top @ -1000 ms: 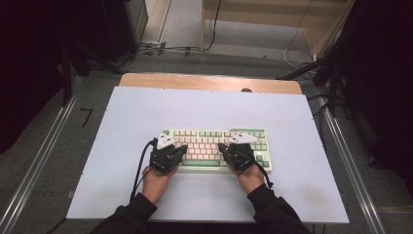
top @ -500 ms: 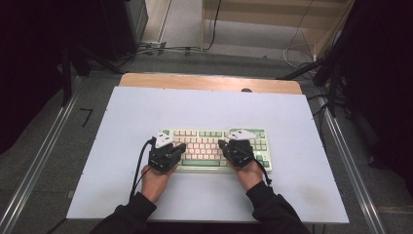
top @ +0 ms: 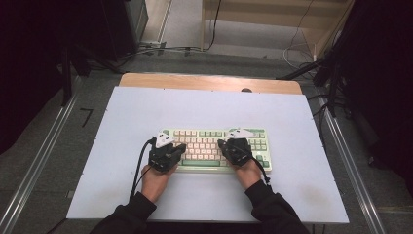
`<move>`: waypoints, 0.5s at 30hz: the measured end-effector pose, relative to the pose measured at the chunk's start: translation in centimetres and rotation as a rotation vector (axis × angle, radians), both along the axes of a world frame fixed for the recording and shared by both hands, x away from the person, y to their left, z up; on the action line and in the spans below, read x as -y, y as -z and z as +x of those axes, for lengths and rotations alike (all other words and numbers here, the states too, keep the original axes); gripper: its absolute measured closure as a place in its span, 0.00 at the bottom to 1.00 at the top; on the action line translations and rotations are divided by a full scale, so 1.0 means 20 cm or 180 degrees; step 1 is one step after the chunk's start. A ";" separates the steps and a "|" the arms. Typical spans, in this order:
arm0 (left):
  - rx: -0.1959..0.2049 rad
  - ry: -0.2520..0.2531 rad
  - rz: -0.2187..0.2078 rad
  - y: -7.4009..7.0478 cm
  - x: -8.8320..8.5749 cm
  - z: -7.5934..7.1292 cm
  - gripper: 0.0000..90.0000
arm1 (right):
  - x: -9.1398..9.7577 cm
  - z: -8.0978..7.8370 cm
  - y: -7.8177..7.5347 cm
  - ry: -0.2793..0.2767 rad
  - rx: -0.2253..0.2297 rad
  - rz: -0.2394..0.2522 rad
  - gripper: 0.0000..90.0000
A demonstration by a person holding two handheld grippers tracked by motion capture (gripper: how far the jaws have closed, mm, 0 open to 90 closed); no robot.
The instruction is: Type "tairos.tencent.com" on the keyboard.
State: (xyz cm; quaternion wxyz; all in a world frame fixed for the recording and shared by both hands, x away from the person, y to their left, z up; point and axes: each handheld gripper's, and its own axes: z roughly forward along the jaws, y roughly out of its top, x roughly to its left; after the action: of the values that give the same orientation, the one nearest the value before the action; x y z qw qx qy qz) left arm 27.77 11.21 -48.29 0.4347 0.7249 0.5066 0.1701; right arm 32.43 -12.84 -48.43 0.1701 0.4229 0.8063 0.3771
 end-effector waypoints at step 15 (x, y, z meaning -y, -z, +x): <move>-0.0004 -0.0007 -0.0001 0.00 0.00 0.00 1.00 | 0.00 -0.01 -0.03 -0.0025 -0.0020 0.0025 0.97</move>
State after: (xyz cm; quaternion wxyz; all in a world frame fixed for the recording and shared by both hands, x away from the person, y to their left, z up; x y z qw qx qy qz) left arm 27.83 11.31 -48.33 0.4343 0.7244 0.5077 0.1701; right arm 32.20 -12.84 -47.86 0.1645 0.4215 0.8070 0.3795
